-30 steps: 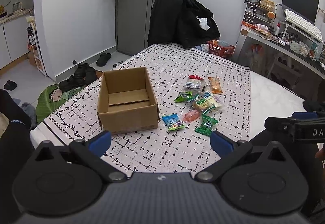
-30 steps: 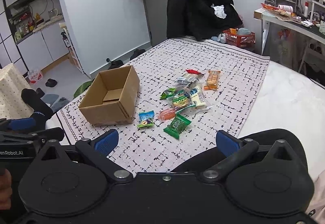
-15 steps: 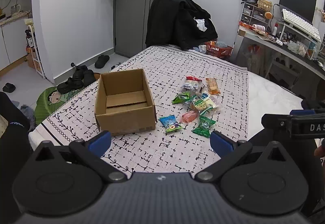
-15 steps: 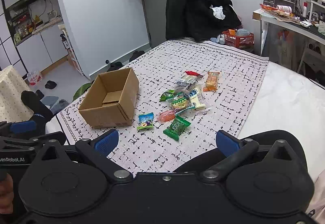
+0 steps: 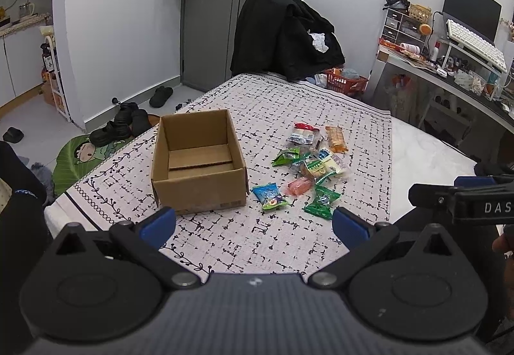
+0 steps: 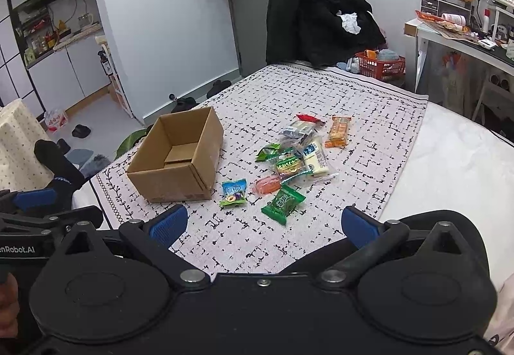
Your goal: Organize snacks
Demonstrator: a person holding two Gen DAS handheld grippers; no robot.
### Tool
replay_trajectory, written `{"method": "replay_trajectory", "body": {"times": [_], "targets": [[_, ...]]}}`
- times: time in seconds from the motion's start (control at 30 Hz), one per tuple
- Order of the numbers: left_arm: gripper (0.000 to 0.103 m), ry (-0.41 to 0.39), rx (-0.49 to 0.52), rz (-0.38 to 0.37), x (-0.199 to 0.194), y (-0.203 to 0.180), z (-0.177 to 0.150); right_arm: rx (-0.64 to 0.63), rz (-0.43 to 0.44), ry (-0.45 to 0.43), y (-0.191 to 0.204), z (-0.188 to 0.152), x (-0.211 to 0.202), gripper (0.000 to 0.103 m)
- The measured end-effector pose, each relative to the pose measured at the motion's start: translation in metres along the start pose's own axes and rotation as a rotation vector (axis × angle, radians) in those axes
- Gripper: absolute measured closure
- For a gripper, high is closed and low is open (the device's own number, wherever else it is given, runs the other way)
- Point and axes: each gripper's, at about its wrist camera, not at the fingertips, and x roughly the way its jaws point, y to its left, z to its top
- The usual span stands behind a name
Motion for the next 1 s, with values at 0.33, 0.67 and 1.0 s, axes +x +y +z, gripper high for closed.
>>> {"method": "replay_trajectory", "body": {"times": [0.33,0.67,1.0], "targets": [[0.0,0.003,-0.008,-0.019,0.0,-0.001,-0.001,0.011,-0.01,-0.005,-0.004,0.002,0.0,0.0],[0.0,0.001,-0.021,-0.011,0.005,-0.001,0.002,0.006,0.013,-0.005,-0.005,0.003,0.006,0.0],[0.0,-0.004,-0.05,-0.01,0.016,0.001,0.012,0.033,0.039,0.018,-0.014,0.007,0.023,0.0]]}}
